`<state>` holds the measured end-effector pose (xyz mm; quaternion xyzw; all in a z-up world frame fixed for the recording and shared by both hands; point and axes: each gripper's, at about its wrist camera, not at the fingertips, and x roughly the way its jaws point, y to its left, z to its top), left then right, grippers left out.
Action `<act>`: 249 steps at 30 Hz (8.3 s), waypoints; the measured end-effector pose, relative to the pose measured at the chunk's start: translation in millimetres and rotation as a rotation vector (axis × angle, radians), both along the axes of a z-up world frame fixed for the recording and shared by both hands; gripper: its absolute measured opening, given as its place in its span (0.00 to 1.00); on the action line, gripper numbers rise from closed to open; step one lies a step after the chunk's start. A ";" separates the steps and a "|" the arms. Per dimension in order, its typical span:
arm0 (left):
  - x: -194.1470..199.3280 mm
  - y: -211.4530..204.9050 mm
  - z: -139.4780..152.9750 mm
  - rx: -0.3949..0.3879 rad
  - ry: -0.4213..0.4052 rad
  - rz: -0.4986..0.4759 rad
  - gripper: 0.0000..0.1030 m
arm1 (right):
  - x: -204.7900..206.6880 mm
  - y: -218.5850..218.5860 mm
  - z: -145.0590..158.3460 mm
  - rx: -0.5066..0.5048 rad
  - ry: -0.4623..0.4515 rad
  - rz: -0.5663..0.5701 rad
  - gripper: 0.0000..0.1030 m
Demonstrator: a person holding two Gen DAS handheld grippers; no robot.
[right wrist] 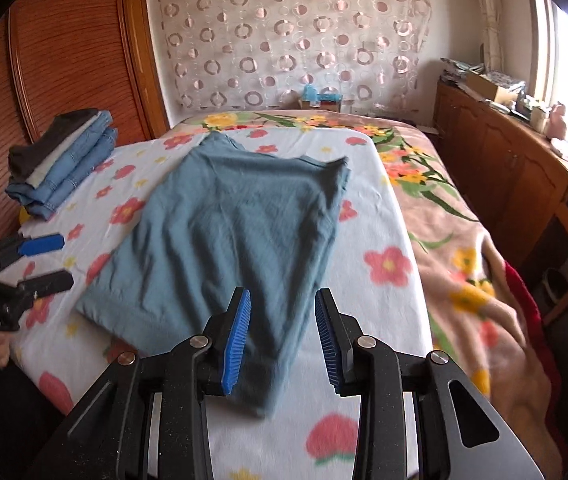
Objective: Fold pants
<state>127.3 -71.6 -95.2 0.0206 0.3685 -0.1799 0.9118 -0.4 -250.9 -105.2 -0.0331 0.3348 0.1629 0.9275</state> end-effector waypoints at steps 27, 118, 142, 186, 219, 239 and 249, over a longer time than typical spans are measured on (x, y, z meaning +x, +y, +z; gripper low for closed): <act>-12.0 -24.3 -15.4 -0.030 0.085 -0.115 0.19 | -28.1 8.4 -10.1 0.056 0.035 0.003 0.11; 33.6 70.4 148.6 -0.081 -0.298 0.050 0.10 | 44.7 72.7 140.4 0.157 -0.288 0.253 0.15; 77.7 85.0 121.4 0.124 -0.270 0.063 0.11 | 174.7 155.3 143.8 0.071 -0.189 0.237 0.15; -15.4 95.9 -20.7 -0.067 0.052 0.148 0.30 | 207.5 130.2 100.7 0.128 0.060 0.211 0.16; -20.0 93.4 -30.5 -0.082 0.050 0.161 0.19 | 157.1 124.4 89.3 0.053 0.070 0.152 0.24; -45.0 93.1 39.3 -0.166 -0.104 0.087 0.11 | 128.3 95.6 132.7 0.155 -0.001 0.216 0.16; -59.8 91.1 70.8 -0.170 -0.182 0.055 0.11 | 103.5 81.4 156.9 0.191 -0.075 0.238 0.16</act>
